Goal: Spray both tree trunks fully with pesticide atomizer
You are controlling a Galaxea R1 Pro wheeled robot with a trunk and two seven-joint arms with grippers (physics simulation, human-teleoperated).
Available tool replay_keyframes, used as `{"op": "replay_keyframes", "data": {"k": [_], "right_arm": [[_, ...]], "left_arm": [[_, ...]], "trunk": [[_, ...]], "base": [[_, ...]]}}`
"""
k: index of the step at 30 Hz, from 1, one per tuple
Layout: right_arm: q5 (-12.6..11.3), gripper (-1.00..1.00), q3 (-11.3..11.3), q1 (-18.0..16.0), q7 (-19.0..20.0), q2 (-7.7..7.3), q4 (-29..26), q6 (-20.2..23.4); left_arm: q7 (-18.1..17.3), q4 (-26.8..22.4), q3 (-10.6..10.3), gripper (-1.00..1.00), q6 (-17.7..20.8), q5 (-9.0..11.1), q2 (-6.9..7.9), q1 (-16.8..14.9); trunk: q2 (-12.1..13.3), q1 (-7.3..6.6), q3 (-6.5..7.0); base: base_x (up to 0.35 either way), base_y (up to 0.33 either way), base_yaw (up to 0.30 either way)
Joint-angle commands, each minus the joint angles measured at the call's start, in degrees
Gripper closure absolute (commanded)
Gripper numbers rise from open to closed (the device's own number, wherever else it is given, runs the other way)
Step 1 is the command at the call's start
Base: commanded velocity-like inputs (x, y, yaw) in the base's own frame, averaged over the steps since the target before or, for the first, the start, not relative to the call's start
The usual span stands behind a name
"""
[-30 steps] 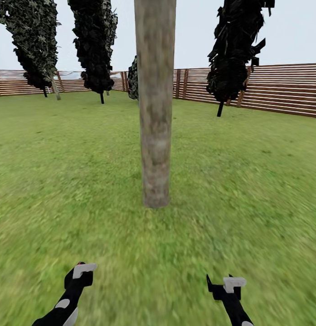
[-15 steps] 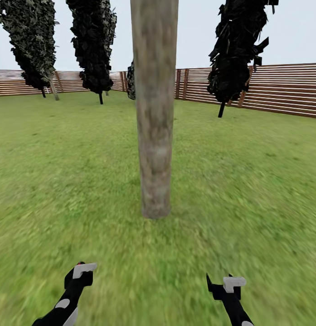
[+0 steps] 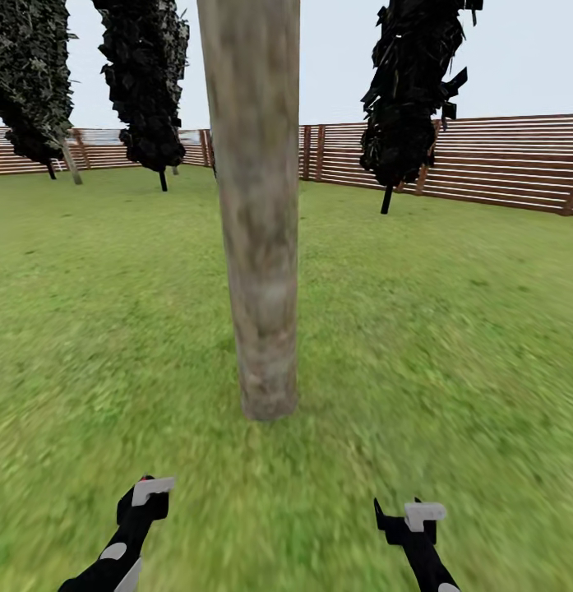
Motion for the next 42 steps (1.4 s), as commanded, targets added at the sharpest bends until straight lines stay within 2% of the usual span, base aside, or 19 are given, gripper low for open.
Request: {"op": "replay_keyframes", "data": {"k": [1, 13, 19, 21, 23, 24, 25, 26, 27, 29, 32, 34, 36, 37, 38, 39, 42], "right_arm": [[0.0, -1.00, 0.0, 0.0, 0.0, 0.00, 0.0, 0.0], [0.2, -1.00, 0.1, 0.0, 0.0, -0.03, -0.2, 0.1], [0.4, -1.00, 0.1, -0.1, 0.2, -0.16, -2.7, 0.0], [1.4, -1.00, 0.6, -0.1, 0.4, -0.28, -4.0, 0.1], [4.3, -1.00, 2.5, -0.1, 0.7, -0.43, -5.4, 0.2], [9.2, -1.00, 5.4, -0.1, 1.5, -0.47, -6.6, 0.5], [10.7, -1.00, 6.2, -0.1, 1.7, -0.43, -6.8, 0.6], [13.7, -1.00, 7.5, -0.1, 2.1, -0.32, -7.1, 1.2], [19.2, -1.00, 9.1, -0.3, 3.7, -0.15, -7.4, 3.9], [23.0, -1.00, 9.7, -0.8, 7.7, 0.15, -7.9, 7.7], [26.2, -1.00, 10.1, -2.4, 18.7, 0.83, -10.6, 12.5], [27.1, -1.00, 10.2, -3.1, 26.5, 1.01, -13.3, 14.7], [27.4, -1.00, 10.2, -3.4, 32.3, 1.09, -15.4, 16.3], [27.5, -1.00, 10.3, -3.5, 34.4, 1.11, -16.3, 16.9], [27.6, -1.00, 10.3, -3.5, 35.2, 1.11, -16.7, 17.1], [28.0, -1.00, 10.3, -3.6, 37.5, 1.15, -17.7, 17.6], [29.9, -1.00, 10.3, -3.7, 41.2, 1.29, -18.8, 18.0]], "left_arm": [[0.0, 0.0, 0.0, 1.00, 0.0, 0.0, 0.00, 0.0], [-0.1, -0.5, 0.1, 1.00, 0.0, 0.0, 0.17, 0.0], [-0.6, -0.9, -0.1, 1.00, -0.1, -0.3, 0.23, -0.1], [-0.8, -1.0, -0.5, 1.00, -0.1, -0.6, 0.25, -0.1], [-2.1, -1.0, -1.0, 1.00, 0.0, -1.5, 0.33, -0.2], [-6.4, -1.1, -2.1, 1.00, 0.2, -4.0, 0.94, -0.2], [-7.9, -1.1, -2.4, 1.00, 0.2, -4.9, 1.24, -0.2], [-11.3, -1.1, -2.9, 1.00, 0.4, -7.0, 2.01, -0.3], [-18.5, -1.0, -3.5, 1.00, 0.7, -11.2, 3.27, -0.3], [-25.0, -0.9, -3.7, 1.00, 1.1, -15.2, 4.07, -0.3], [-34.0, -1.0, -3.8, 1.00, 3.7, -21.8, 4.58, -0.9], [-40.1, -1.3, -3.8, 1.00, 6.4, -26.5, 4.68, -1.1], [-45.5, -2.5, -3.9, 1.00, 8.5, -30.7, 4.62, -1.3], [-47.9, -3.5, -3.9, 1.00, 9.4, -32.7, 4.52, -1.6], [-49.0, -4.0, -3.9, 1.00, 9.8, -33.6, 4.46, -1.7], [-52.2, -5.9, -3.8, 1.00, 11.1, -36.4, 4.26, -1.9], [-56.5, -9.4, -3.8, 1.00, 14.8, -40.2, 3.87, -2.6]], "trunk": [[0.0, 0.00, 0.00], [0.0, 0.00, 0.00], [0.0, 0.00, 0.00], [0.0, 0.00, 0.00], [0.0, 0.00, 0.00], [0.0, 0.00, 0.00], [0.0, 0.00, 0.00], [0.0, 0.00, 0.00], [0.0, 0.00, 0.00], [0.0, 0.00, 0.00], [0.0, 0.00, 0.00], [0.0, 0.00, 0.00], [0.0, 0.00, 0.00], [0.0, 0.00, 0.00], [0.0, 0.00, 0.00], [0.0, 0.00, 0.00], [0.0, 0.00, 0.00]], "base": [[0.339, 0.000, -0.003], [0.326, -0.057, 0.000], [0.106, -0.032, 0.000], [0.014, -0.004, 0.000], [0.006, -0.002, 0.000], [0.002, -0.001, 0.000], [0.001, 0.000, 0.000], [0.000, 0.000, 0.000], [0.000, 0.000, 0.000], [0.000, 0.000, 0.000], [0.000, 0.000, 0.000], [0.000, 0.000, 0.000], [0.000, 0.000, 0.000], [0.000, 0.000, 0.000], [0.000, 0.000, 0.000], [0.000, 0.000, 0.000], [0.000, 0.000, 0.000]]}}
